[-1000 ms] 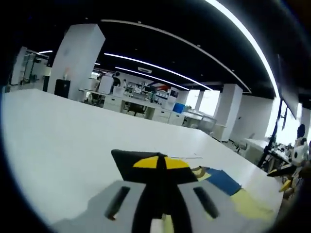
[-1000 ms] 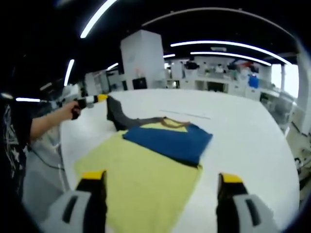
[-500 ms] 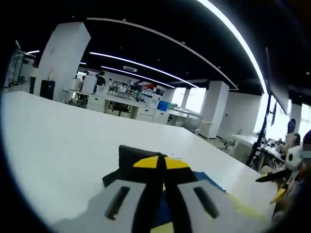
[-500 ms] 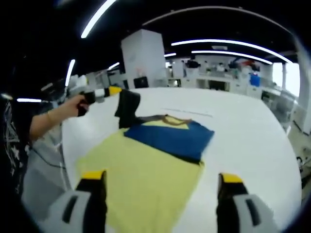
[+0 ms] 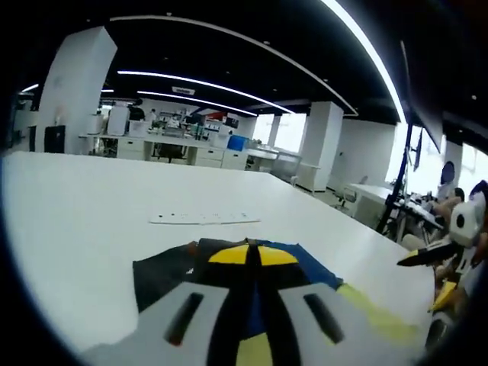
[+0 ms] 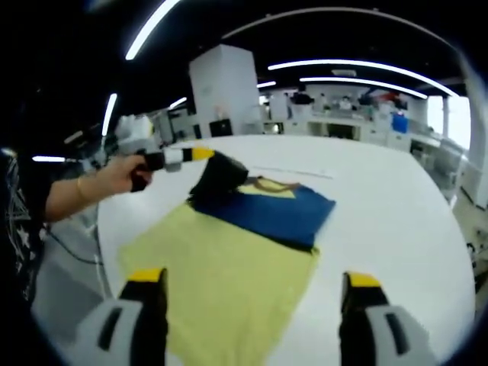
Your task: Fold the garment on the visible template until the final outline fits inside the template.
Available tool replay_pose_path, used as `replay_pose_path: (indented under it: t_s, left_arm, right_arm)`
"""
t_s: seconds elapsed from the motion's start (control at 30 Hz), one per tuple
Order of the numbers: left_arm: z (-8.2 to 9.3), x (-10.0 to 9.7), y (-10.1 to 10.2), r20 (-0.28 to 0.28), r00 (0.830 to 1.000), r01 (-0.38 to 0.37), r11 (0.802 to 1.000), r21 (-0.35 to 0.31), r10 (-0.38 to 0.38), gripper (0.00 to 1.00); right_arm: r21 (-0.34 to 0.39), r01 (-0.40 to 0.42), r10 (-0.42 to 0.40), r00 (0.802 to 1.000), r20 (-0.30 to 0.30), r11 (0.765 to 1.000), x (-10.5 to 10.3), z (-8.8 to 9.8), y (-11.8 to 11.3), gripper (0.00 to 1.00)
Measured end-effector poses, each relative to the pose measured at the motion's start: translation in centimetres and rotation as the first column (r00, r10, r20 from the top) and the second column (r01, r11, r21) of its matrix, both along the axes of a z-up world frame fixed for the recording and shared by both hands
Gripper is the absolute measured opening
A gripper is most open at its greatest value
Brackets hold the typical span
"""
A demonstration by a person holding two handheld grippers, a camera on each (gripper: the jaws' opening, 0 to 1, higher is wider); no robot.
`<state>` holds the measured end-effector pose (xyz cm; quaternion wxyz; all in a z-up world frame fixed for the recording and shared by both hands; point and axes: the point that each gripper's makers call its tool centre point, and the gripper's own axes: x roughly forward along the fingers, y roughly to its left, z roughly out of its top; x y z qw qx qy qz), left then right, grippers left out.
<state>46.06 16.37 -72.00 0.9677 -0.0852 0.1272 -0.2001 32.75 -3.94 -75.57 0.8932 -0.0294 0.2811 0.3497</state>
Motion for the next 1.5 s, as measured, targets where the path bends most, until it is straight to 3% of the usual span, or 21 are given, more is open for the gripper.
replay_pose_path:
  t_s: [0.17, 0.4, 0.5, 0.73, 0.93, 1.13, 1.3, 1.5]
  left_arm:
    - [-2.7, -0.6, -1.8, -0.080, 0.996, 0.024, 0.999, -0.034, -0.027, 0.00]
    - [-6.1, -1.6, -3.9, -0.161, 0.985, 0.067, 0.998, -0.011, -0.068, 0.00]
    - [-6.9, -2.1, -4.1, -0.216, 0.975, 0.041, 0.995, -0.087, -0.059, 0.00]
    - [-7.8, -2.3, -4.3, -0.235, 0.969, 0.056, 0.996, -0.071, -0.071, 0.01]
    - [-8.7, -2.9, -4.9, -0.248, 0.964, 0.083, 0.994, -0.073, -0.099, 0.09]
    - [-8.0, -3.1, -4.2, -0.207, 0.975, 0.072, 0.997, -0.030, -0.077, 0.30]
    - [-7.6, -3.2, -2.5, -0.178, 0.983, 0.041, 0.999, 0.021, -0.037, 0.65]
    - [-7.1, -3.8, -1.0, -0.160, 0.987, 0.038, 0.997, 0.072, -0.026, 0.87]
  right_arm:
    - [0.003, 0.004, -0.004, 1.000, -0.004, 1.000, -0.3, -0.1, 0.0, 0.95]
    - [0.003, 0.014, -0.014, 1.000, -0.013, 1.000, -0.6, -0.4, -0.4, 0.94]
    - [0.000, 0.015, -0.015, 1.000, -0.015, 1.000, -0.7, -0.5, -0.5, 0.94]
    - [0.004, 0.013, -0.013, 1.000, -0.018, 1.000, -0.6, -0.6, -0.5, 0.94]
    - [0.006, 0.002, -0.002, 1.000, -0.018, 1.000, -0.5, -0.6, -0.2, 0.95]
    - [0.007, -0.002, 0.002, 1.000, -0.016, 1.000, -0.5, -0.5, 0.1, 0.95]
    - [0.011, -0.010, 0.010, 1.000, -0.015, 1.000, -0.6, -0.4, 0.8, 0.95]
    - [0.019, -0.036, 0.036, 0.999, -0.016, 0.999, -0.4, -0.4, 2.3, 0.95]
